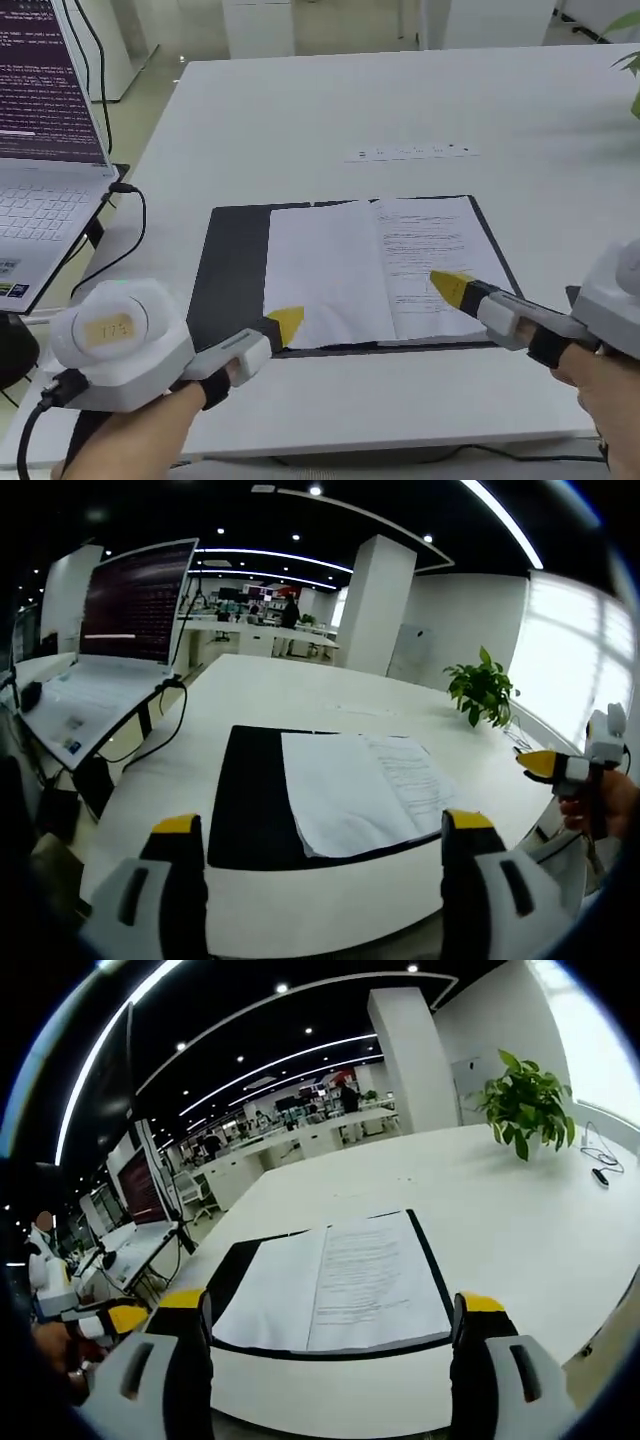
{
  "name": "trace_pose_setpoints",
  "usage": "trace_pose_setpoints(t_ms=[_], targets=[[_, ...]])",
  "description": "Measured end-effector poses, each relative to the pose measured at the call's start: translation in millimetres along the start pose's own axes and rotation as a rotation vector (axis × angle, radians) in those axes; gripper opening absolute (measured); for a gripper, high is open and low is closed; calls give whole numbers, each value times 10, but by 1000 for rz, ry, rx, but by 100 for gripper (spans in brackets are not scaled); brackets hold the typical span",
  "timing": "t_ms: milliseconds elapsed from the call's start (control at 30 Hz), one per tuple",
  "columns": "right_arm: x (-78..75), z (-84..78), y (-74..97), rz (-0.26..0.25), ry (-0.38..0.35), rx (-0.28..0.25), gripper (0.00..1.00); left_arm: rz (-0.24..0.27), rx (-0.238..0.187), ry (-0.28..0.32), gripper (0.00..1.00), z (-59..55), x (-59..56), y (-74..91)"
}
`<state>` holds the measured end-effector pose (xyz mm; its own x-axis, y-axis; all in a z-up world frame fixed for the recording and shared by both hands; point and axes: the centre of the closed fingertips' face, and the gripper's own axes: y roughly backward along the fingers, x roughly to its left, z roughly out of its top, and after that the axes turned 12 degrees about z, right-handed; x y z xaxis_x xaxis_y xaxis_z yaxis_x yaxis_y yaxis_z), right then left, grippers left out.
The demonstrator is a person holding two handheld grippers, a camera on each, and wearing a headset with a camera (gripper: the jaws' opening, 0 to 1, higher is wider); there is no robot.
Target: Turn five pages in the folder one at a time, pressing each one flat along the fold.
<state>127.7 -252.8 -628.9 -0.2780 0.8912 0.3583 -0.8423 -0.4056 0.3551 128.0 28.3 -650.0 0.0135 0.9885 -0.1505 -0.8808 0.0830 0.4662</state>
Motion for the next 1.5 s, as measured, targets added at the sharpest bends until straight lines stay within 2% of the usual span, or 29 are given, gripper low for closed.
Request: trace_pose_setpoints(t_ms=[200,567,733,800,933,1067,1167,1267,1400,1500], targets=[[-29,-18,13,-18,15,17,100,16,2,-31,99,37,56,37],[-149,-45,35,-36,18,59,99,46,41,-44,99,-25,94,17],[-254,-57,63,-42,15,73,98,48,51,-51,99,-41,34,-7],[-290,-62,78,-43,12,80,98,44,57,-58,99,-50,-22,-31],[-371,-70,115,-45,8,85,98,22,69,-81,99,-70,-197,-76],[-479,-112,164,-54,-9,95,97,-24,88,-122,98,-98,-443,-137],[-542,-135,208,-58,-16,97,97,-64,105,-159,95,-128,-657,-198],[-615,-156,250,-58,-39,96,97,-111,113,-176,95,-152,-928,-272],[-655,-148,265,-53,-48,96,97,-173,127,-200,94,-188,-1257,-353],[-648,-119,255,-43,-39,90,97,-208,125,-215,92,-188,-1446,-394]])
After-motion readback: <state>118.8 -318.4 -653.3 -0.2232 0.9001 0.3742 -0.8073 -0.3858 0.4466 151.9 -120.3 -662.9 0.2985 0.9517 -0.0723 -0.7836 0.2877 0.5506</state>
